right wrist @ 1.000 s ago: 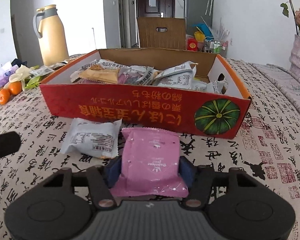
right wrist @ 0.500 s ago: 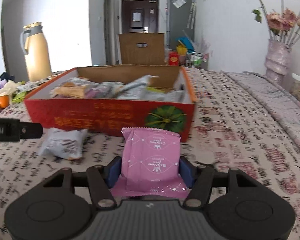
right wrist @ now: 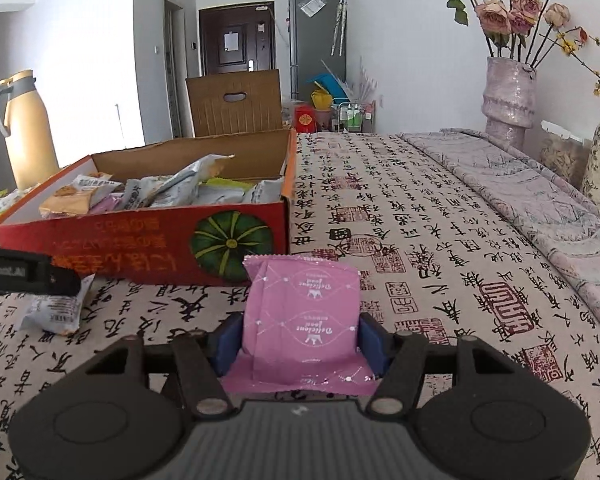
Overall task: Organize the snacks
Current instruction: 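Grasp the pink packet with the right gripper while the left gripper grasps a white packet, then carry the pink packet and white packet over the box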
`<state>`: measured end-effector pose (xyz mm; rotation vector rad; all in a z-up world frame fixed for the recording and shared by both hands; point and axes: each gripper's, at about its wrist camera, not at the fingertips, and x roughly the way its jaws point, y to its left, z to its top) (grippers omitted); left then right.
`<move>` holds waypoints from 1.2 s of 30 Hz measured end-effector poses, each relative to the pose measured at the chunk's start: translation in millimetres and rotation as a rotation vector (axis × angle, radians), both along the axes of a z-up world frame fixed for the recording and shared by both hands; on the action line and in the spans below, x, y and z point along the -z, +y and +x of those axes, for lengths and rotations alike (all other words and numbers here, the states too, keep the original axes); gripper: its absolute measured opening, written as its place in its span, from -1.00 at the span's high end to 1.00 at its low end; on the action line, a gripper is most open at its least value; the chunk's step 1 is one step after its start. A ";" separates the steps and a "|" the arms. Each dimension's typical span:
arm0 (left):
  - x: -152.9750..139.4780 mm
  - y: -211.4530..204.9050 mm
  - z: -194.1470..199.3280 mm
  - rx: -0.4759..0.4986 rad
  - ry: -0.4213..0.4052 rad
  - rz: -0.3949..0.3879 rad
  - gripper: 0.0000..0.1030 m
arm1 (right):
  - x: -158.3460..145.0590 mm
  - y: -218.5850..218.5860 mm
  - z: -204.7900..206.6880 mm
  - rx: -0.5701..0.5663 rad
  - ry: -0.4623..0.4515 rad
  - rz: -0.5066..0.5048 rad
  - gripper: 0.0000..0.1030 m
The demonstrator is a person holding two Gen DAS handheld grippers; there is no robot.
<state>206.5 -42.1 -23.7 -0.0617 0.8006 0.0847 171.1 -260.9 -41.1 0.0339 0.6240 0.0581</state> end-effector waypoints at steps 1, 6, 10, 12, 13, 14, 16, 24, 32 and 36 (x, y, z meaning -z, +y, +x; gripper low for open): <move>1.8 0.1 1.8 -0.005 0.007 0.003 -1.00 | 1.3 0.2 -0.2 0.001 -0.002 0.000 -0.18; 9.6 -0.8 8.8 -0.020 0.035 0.017 -1.00 | 2.3 -1.9 0.7 -0.001 -0.003 0.026 -0.18; 14.4 -3.3 10.8 -0.018 0.050 0.027 -1.00 | 2.8 -2.9 1.0 -0.006 -0.001 0.037 -0.18; 17.1 -4.6 11.8 -0.014 0.057 0.028 -1.00 | 3.0 -2.9 0.8 -0.006 -0.001 0.038 -0.18; 18.6 -4.9 12.0 -0.010 0.063 0.024 -0.99 | 3.0 -2.8 0.7 -0.007 0.000 0.039 -0.18; 19.9 -5.3 11.8 -0.009 0.065 0.024 -0.98 | 3.1 -2.7 0.7 -0.007 0.001 0.039 -0.18; 19.8 -6.4 10.5 -0.006 0.056 0.026 -0.91 | 3.2 -2.6 1.0 -0.008 0.001 0.040 -0.18; 13.5 -9.0 0.9 0.026 0.017 0.019 -0.29 | 4.0 -2.2 1.8 -0.011 0.005 0.043 -0.18; 5.8 -6.3 -12.0 0.053 -0.018 0.012 -0.15 | 1.9 1.0 -3.0 -0.003 -0.016 0.013 -0.18; -5.6 -4.3 -25.8 0.085 -0.056 0.003 -0.15 | -1.3 4.7 -11.8 -0.017 -0.028 0.000 -0.18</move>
